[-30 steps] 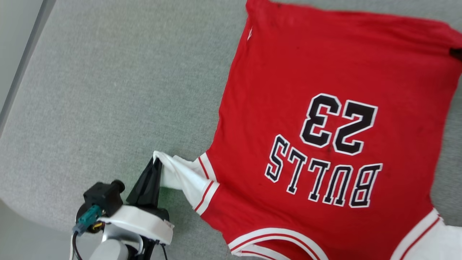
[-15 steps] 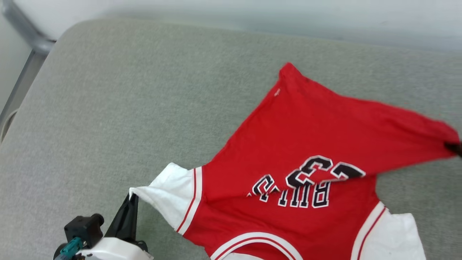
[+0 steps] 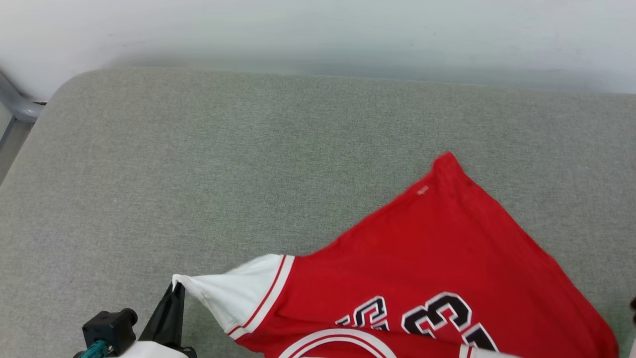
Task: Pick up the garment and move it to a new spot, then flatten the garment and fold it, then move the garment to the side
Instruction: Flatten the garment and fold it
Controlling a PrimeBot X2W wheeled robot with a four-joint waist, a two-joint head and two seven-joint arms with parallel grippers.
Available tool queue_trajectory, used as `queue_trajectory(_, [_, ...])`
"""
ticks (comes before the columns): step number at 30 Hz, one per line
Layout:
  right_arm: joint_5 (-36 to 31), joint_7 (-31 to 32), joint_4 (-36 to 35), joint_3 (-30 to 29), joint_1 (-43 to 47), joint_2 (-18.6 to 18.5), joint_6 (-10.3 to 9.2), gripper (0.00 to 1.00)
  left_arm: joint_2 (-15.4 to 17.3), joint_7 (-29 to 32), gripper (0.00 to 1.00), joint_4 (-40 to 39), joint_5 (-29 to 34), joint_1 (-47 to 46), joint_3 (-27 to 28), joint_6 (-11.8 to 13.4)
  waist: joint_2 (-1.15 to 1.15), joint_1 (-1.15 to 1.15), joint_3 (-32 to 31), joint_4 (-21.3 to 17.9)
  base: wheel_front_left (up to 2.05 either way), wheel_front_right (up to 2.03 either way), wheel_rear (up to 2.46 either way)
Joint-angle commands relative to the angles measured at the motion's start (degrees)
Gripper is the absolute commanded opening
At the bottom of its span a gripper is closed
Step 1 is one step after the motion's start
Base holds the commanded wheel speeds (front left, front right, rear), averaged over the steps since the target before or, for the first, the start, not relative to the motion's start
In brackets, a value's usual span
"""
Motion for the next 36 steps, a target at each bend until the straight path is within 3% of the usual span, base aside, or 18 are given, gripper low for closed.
queue_trajectory(1, [-0.2,0.4,0.4,0.1,1.6,0.6,-0.06,0.0,0.1,0.1,0.0,-0.1,-0.1,0.2,0.0,0.1,0.0,0.01,0.0,0.1,0.0,0.0,0.0])
queue_trajectory(9, [-1.6,-0.7,3.2,1.2,7.6,5.2,-0.05,0.0,0.0,-0.2,0.0,0.3,-0.4,-0.5,-0.2,0.0,0.0,0.01,0.3,0.2,0.0,0.0,0.0])
queue_trajectory(10, [-1.7,-1.3,3.0,0.7,6.8,5.4,-0.05,0.32,0.1,-0.2,0.0,0.4,-0.3,-0.4,-0.2,0.0,0.0,0.01,0.3,0.1,0.0,0.0,0.0])
queue_trajectory(11, [-1.8,-1.8,2.8,0.1,6.0,5.6,-0.06,0.84,0.1,-0.2,0.0,0.4,-0.3,-0.3,-0.2,0.1,0.0,0.01,0.2,0.0,0.0,0.0,0.0])
queue_trajectory(12, [-1.9,-2.3,2.5,-0.7,4.9,5.6,-0.07,1.0,0.2,-0.2,0.0,0.5,-0.3,-0.2,-0.2,0.1,0.0,0.01,0.1,0.0,0.0,0.0,0.0])
queue_trajectory(24, [-4.0,-7.0,-7.1,-11.0,-9.3,5.0,-0.06,1.0,0.3,0.0,0.0,-0.9,0.2,-1.9,-1.0,0.2,0.0,0.01,1.5,1.1,0.0,0.0,0.0])
queue_trajectory(29, [-6.1,-4.0,-9.8,-8.5,-20.3,5.7,-0.06,1.0,-0.3,-0.3,0.0,-1.3,0.6,-4.0,-1.6,-0.2,0.0,0.01,4.3,2.5,0.0,0.0,0.0])
queue_trajectory(36, [-8.4,6.0,-8.2,-0.2,-34.9,7.2,-0.06,1.0,-1.5,-0.9,0.0,-1.2,1.1,-7.5,-2.8,-0.9,0.0,0.01,9.0,5.0,0.0,0.0,0.0])
